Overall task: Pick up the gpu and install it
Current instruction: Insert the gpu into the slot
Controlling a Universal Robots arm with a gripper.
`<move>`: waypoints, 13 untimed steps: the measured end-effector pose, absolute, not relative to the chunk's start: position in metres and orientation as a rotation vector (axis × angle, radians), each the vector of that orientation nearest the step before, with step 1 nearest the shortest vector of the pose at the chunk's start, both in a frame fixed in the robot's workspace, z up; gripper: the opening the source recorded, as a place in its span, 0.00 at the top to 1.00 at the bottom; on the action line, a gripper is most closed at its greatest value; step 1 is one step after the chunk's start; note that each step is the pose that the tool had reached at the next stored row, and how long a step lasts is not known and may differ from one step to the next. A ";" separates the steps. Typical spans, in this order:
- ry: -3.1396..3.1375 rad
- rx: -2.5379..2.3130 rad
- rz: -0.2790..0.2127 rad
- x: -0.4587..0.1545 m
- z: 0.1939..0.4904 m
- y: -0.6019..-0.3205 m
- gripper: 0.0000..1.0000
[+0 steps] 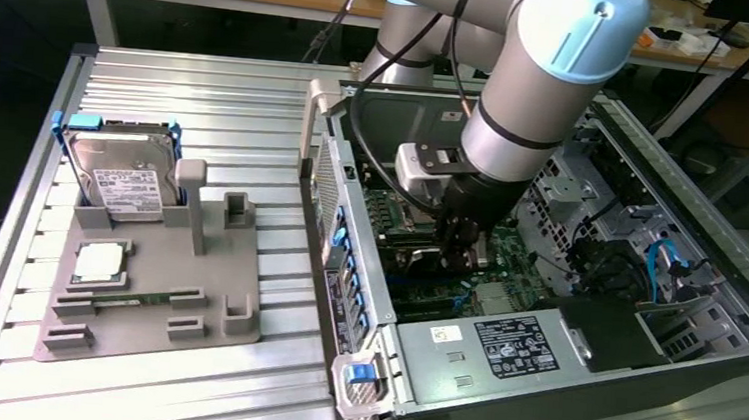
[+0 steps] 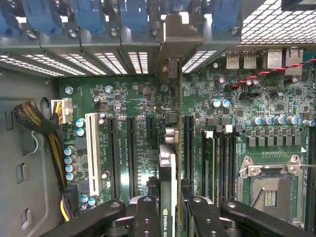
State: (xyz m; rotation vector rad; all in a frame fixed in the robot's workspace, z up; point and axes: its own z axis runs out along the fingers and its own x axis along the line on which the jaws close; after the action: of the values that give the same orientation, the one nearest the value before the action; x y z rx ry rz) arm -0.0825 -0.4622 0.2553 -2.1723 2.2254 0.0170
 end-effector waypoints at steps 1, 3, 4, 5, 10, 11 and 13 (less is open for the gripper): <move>2.225 -2.172 0.017 -0.083 0.255 -0.462 0.73; 2.225 -2.172 0.017 -0.083 0.255 -0.462 0.73; 2.225 -2.172 0.017 -0.083 0.255 -0.462 0.73; 2.225 -2.172 0.017 -0.083 0.255 -0.462 0.73; 2.225 -2.172 0.017 -0.083 0.255 -0.462 0.73; 2.225 -2.172 0.017 -0.083 0.255 -0.462 0.73; 2.225 -2.172 0.017 -0.083 0.256 -0.462 0.73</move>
State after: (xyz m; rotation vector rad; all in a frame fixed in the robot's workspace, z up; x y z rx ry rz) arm -0.0827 -0.4622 0.2557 -2.1719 2.2250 0.0173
